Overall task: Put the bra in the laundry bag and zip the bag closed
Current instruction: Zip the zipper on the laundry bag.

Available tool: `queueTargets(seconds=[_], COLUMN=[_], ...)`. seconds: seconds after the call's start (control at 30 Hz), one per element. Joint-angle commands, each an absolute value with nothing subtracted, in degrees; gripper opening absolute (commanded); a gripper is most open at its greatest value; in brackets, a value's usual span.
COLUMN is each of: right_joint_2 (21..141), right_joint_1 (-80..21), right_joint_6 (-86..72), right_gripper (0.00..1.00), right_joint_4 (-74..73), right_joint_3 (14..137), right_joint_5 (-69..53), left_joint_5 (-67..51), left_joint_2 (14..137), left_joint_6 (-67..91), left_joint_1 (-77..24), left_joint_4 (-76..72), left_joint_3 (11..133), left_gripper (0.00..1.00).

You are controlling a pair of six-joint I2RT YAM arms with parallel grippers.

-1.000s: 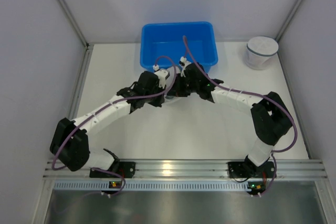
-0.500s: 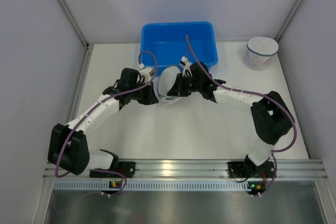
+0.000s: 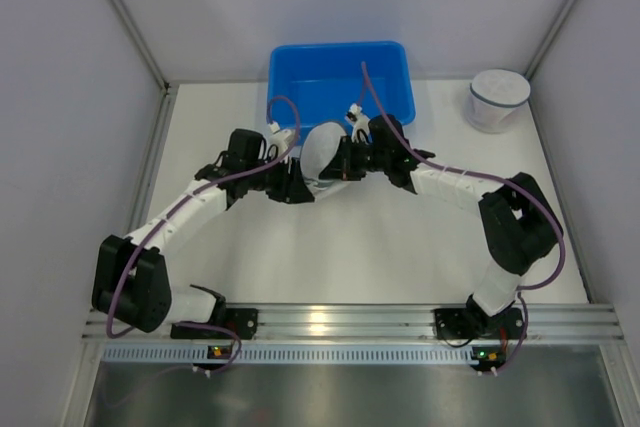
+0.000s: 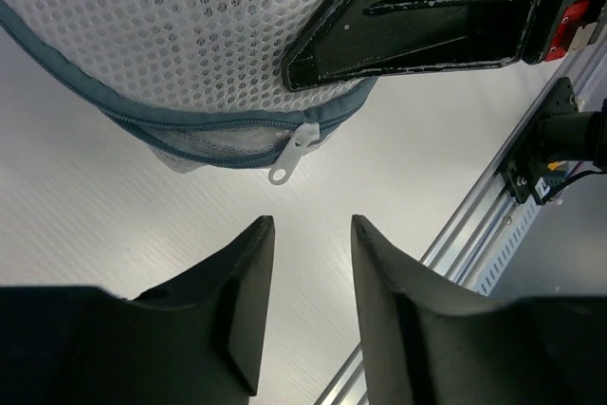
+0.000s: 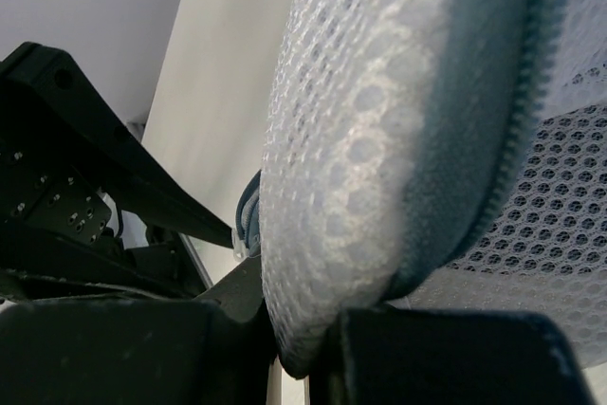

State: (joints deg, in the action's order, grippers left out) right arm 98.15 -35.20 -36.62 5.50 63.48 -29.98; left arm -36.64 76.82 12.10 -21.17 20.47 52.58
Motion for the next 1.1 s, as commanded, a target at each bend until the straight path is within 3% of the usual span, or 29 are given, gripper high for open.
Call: queueTargets(seconds=[0.0, 0.2, 0.67, 0.97, 1.07], right_joint_2=[96.86, 95.89, 95.54, 95.54, 95.54], right_joint_1=[-35.68, -37.09, -39.2, -39.9, -39.9], right_joint_6=[-35.07, -31.47, -29.09, -27.6, -27.16], right_gripper=[0.0, 0.0, 0.0, 0.0, 0.0], right_joint_4=[10.46, 9.06, 8.61, 8.44, 8.35], right_joint_3=[63.89, 64.6, 65.13, 65.3, 65.39], right_joint_5=[-30.85, -31.03, -31.11, -31.55, -31.29], left_joint_5=[-36.92, -37.08, -41.13, -42.63, -43.59], left_joint_2=[75.58, 78.74, 81.03, 82.0, 81.57], left_joint_6=[12.65, 14.67, 20.21, 20.39, 20.3], left_joint_1=[-21.09, -21.09, -21.01, -21.01, -21.01], left_joint_4=[17.67, 17.14, 12.57, 12.39, 12.39], left_joint_3=[53.53, 55.11, 54.93, 53.97, 53.18], left_gripper=[0.47, 0.53, 0.49, 0.32, 0.16])
